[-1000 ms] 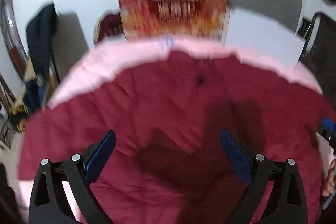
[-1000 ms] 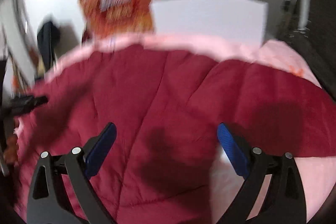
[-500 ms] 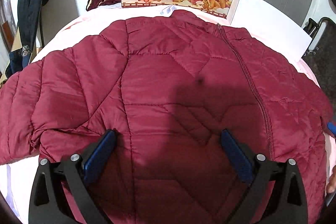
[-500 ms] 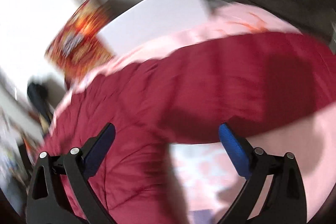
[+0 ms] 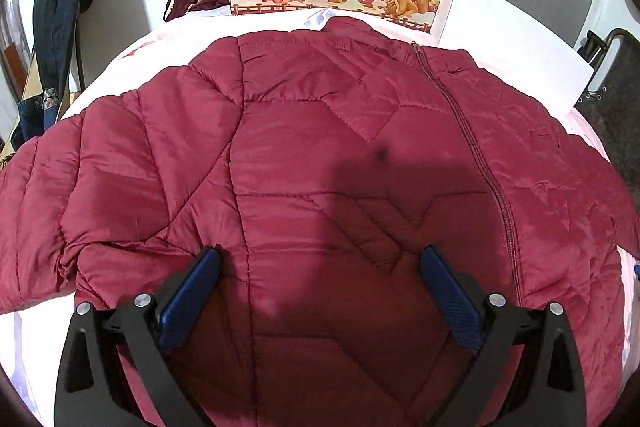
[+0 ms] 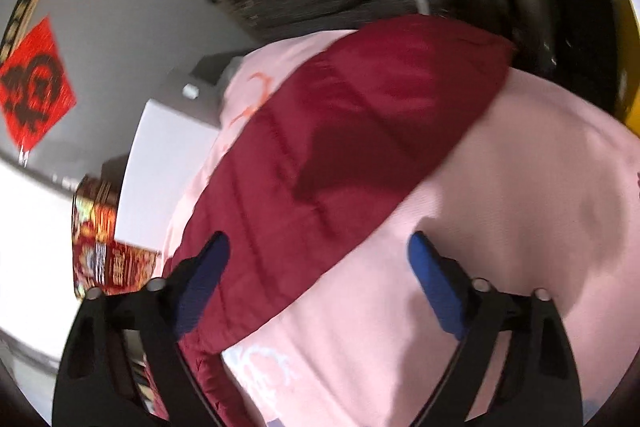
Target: Fold large clothes
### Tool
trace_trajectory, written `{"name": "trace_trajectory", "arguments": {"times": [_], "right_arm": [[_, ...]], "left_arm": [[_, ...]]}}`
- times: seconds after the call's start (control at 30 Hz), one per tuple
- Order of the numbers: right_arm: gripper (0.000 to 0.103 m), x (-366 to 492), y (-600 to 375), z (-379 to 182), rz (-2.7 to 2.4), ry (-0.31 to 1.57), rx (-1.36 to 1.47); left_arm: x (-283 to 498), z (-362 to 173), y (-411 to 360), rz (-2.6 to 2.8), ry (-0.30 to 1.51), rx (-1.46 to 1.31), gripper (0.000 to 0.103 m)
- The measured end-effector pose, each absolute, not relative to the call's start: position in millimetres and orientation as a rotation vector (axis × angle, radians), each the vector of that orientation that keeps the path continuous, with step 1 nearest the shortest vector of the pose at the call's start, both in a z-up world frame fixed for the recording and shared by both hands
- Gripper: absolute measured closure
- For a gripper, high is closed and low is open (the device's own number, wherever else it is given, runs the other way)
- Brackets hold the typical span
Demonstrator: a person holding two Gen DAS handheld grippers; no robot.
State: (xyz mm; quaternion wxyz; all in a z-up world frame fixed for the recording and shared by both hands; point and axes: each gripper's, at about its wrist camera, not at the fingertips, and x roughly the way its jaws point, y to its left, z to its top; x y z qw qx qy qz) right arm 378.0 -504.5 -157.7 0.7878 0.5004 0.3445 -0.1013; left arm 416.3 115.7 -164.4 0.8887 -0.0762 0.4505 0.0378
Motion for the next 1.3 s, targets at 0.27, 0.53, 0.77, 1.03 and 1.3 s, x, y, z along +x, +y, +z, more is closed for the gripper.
{"name": "trace_trajectory", "arguments": {"times": [0.27,0.53,0.77,1.03,1.3], "right_arm": [[0.026,402,-526,-163,-0.347,0.602,1.106],[0.067,404,-539,-171,-0.396,0.517,1.028],[0.092,394,-527,-144,-0.304,0.440,0.973],[0.095,390,-431,-69,-0.035,0.382,0.675],[0.095,384,-316,-43,0.264,0.441,0.390]], "left_arm": [[416,-164,116,0.078,0.935,-0.158,0.003],[415,-165,116,0.078,0.934,-0.158,0.003],[414,-164,115,0.078,0.934,-0.155,0.003],[412,-164,115,0.078,0.930,-0.155,0.003],[412,-164,115,0.077,0.930,-0.155,0.003]]}}
